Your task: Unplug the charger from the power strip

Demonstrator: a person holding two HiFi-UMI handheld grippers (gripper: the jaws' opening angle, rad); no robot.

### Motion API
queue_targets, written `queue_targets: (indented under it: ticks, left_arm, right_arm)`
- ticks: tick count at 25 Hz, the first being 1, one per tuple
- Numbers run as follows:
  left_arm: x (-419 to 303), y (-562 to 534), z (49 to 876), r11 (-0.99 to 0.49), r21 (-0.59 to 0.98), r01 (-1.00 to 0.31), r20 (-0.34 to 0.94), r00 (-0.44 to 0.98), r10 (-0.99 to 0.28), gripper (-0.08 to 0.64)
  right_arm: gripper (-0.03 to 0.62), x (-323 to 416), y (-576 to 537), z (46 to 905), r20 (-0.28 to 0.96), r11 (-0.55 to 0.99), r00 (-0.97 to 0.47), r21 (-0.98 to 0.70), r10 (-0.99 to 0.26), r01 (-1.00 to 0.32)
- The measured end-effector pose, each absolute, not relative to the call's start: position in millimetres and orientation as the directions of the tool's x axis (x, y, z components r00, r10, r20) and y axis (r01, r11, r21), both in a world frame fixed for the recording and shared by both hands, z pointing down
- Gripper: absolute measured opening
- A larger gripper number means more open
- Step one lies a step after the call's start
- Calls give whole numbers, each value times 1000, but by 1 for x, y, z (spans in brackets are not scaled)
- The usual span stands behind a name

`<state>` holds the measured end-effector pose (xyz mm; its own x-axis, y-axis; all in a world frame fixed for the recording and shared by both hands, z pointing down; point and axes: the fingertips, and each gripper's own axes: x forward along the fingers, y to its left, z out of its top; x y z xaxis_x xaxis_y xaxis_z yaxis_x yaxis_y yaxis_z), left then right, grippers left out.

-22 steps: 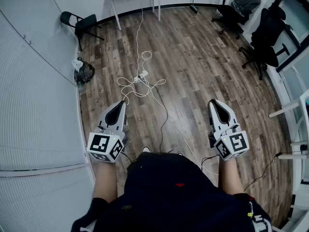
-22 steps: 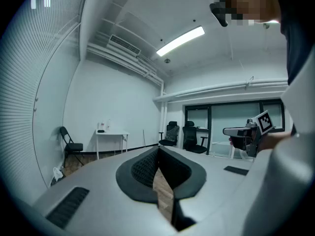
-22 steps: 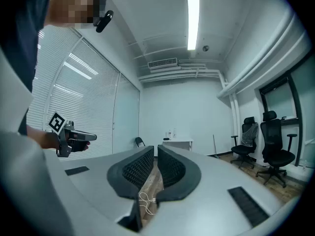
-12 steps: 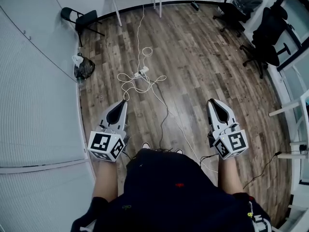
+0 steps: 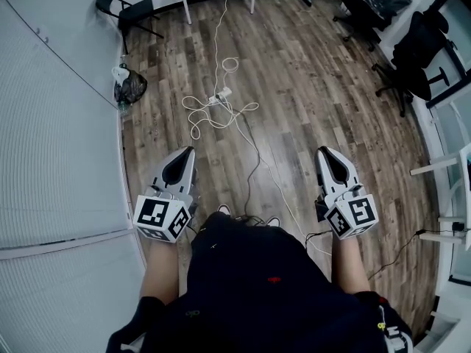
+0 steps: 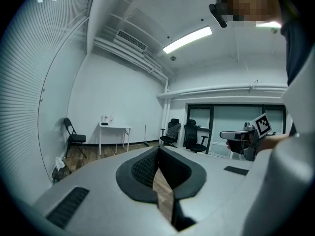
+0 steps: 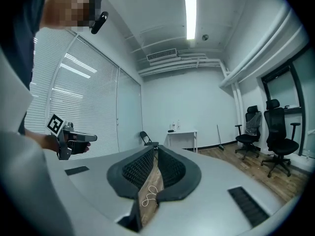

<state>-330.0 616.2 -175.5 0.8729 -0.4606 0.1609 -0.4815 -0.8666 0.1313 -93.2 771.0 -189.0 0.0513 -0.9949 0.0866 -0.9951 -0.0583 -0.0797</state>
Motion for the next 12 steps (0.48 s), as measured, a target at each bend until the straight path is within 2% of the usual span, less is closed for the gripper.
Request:
queue_targets:
  ticks: [12]
  left_arm:
    - [-364,537,-166,-909,116,-400,169,910,-379,20]
  right_arm:
    - [41,-145,714,-186,114,-131,124,-52,-986,-990]
